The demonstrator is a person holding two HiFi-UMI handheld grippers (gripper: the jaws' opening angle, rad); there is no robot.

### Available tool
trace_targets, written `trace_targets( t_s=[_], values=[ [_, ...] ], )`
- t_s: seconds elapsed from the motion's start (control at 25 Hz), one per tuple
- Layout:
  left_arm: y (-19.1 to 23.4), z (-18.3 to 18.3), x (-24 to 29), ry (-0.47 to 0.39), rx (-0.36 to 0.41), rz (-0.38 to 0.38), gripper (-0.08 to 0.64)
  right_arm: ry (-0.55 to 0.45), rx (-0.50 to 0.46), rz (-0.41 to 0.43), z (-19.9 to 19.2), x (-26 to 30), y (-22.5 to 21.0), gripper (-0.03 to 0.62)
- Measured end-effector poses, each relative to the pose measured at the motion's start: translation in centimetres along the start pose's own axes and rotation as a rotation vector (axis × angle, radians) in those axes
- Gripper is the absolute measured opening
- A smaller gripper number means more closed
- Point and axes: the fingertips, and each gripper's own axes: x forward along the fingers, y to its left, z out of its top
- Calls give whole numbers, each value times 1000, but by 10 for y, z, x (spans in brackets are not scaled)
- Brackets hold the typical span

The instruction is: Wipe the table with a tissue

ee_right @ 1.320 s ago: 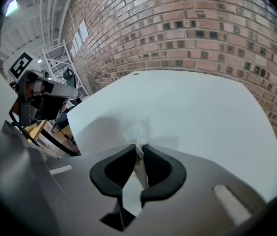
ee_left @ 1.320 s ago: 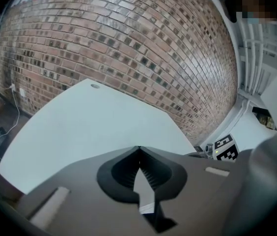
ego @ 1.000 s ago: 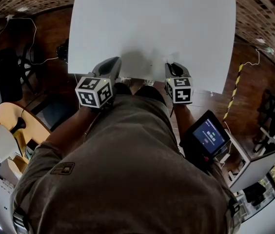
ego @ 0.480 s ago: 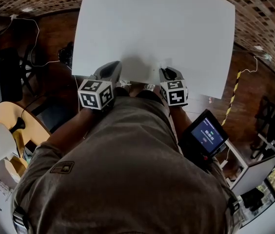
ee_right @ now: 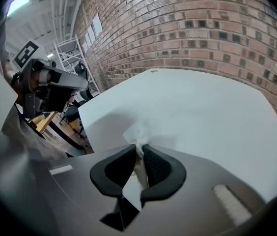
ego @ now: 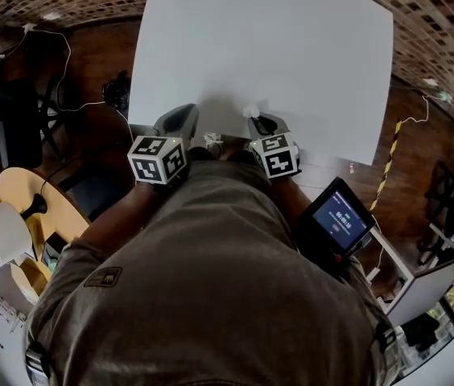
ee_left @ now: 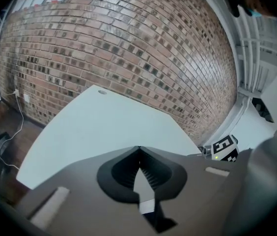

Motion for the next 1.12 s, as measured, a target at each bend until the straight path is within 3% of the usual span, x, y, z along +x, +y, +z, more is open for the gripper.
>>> trace_targets(
  t_s=[0.24, 0.6, 1.12],
  values=[
    [4, 2, -7, -6, 5, 8, 2, -1, -35, 49, 3, 7, 26, 54],
    [-2, 5, -4, -3, 29, -8, 2, -38, -15, 59, 8, 3, 26, 54],
    [-28, 10, 12, -3, 60, -52, 2, -100, 122, -106, 1, -41, -55, 54]
  ],
)
